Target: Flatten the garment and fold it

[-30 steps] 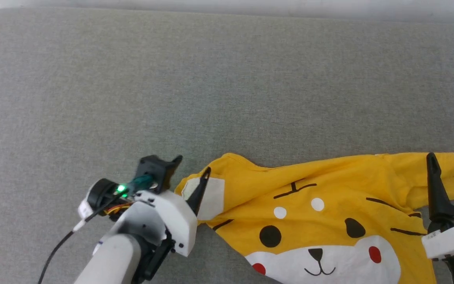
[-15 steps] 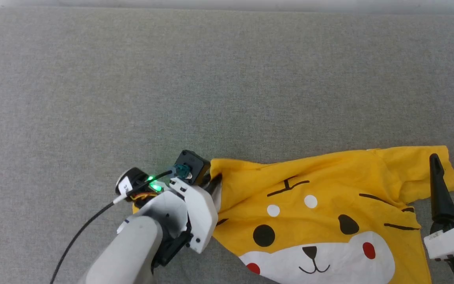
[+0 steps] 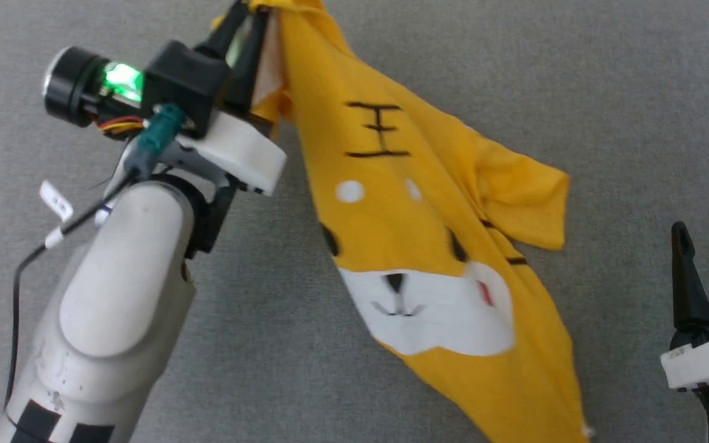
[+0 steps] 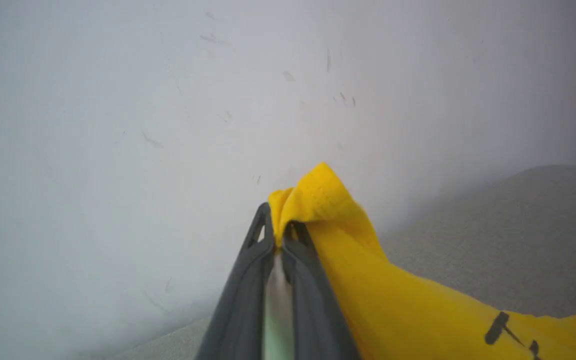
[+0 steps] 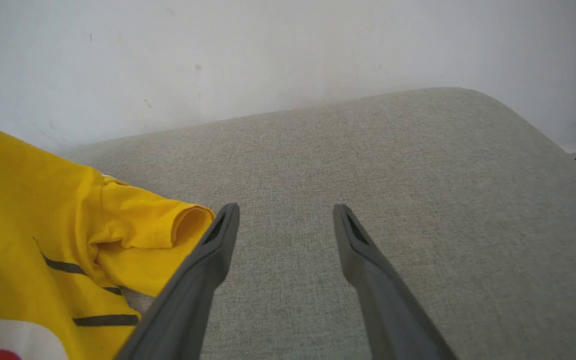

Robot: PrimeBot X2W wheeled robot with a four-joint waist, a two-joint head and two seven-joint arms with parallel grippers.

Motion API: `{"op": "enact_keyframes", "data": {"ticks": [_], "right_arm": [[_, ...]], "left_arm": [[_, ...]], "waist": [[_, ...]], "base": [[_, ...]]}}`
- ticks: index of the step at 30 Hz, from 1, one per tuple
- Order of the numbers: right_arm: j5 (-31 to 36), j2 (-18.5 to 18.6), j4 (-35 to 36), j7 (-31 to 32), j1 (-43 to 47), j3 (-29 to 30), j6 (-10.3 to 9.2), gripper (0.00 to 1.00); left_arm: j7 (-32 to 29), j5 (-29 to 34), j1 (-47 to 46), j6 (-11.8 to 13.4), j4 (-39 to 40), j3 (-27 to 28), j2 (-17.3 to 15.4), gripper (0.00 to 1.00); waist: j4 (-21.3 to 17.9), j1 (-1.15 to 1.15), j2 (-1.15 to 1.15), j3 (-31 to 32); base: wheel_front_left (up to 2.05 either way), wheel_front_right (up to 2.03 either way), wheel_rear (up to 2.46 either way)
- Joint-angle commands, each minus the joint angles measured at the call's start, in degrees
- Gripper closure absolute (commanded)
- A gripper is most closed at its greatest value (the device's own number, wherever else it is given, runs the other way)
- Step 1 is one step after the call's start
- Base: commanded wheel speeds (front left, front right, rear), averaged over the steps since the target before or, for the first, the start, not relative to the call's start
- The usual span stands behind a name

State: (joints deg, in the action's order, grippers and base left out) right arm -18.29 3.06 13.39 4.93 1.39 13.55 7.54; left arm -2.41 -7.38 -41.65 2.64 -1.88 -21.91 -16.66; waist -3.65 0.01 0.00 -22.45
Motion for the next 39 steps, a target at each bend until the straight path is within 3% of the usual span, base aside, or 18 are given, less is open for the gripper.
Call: {"op": "enact_keyframes", "data": {"ticks": [1,2,5,6,11,15,20,28,33,39], "right_arm": [[-0.4,-0.2,-0.4,-0.4,-0.7,0.0,-0.05,0.0],[-0.6,-0.2,-0.6,-0.6,-0.8,-0.1,-0.05,0.0],[-0.8,-0.2,-1.4,-1.1,-1.3,-0.5,-0.05,0.0],[-0.8,-0.2,-1.7,-1.3,-1.5,-0.5,-0.05,0.0],[-0.5,-0.2,-2.5,-1.6,-1.8,-0.2,-0.05,0.0],[0.1,-0.2,-2.4,-1.3,-1.8,-0.4,-0.05,0.0],[0.6,-0.2,-1.8,-0.6,-1.1,0.1,-0.05,0.0],[1.0,-0.2,-1.2,1.5,1.1,-1.9,-0.05,0.0],[1.1,1.4,-0.6,7.2,1.0,-6.5,-0.05,0.0],[-0.9,7.3,-2.0,15.5,-1.4,-12.3,-0.05,0.0]], "left_arm": [[-0.2,0.1,0.2,0.1,-1.4,0.1,-0.5,1.0],[-0.4,0.0,0.1,0.3,-3.1,0.4,-0.9,0.97],[-1.4,-0.9,0.5,0.8,-9.3,1.3,-1.3,0.48],[-1.1,-1.4,0.7,1.2,-11.0,1.8,-1.0,0.0],[3.2,-3.7,1.4,3.8,-15.6,4.1,1.3,0.0],[9.7,-5.6,2.9,6.6,-13.5,7.0,3.1,0.0],[15.5,-7.7,10.4,9.7,-2.6,10.4,4.3,0.0],[17.1,-9.0,33.5,15.4,15.0,13.8,6.6,0.0],[17.3,-10.4,42.3,15.9,16.7,13.0,9.5,0.0],[17.4,-9.9,42.2,13.9,15.7,12.1,10.7,0.0]], "waist": [[-1.4,-0.01,0.0,-1.4],[-1.7,-0.01,0.0,-1.8],[-2.6,-0.01,0.0,-2.4],[-2.7,-0.01,0.0,-2.5],[-2.5,-0.01,0.0,-2.0],[-1.3,-0.01,0.0,-0.5],[0.5,-0.01,0.0,1.7],[3.1,-0.01,0.0,3.2],[5.2,-0.01,0.0,3.5],[7.6,-0.01,0.0,4.2]], "base": [[0.0,0.0,0.0],[0.0,0.0,0.0],[0.0,0.0,0.0],[0.0,0.0,0.0],[0.0,0.0,0.0],[0.0,0.0,0.0],[0.0,0.0,0.0],[0.0,0.0,0.0],[0.0,0.0,0.0],[0.0,0.0,0.0]]}}
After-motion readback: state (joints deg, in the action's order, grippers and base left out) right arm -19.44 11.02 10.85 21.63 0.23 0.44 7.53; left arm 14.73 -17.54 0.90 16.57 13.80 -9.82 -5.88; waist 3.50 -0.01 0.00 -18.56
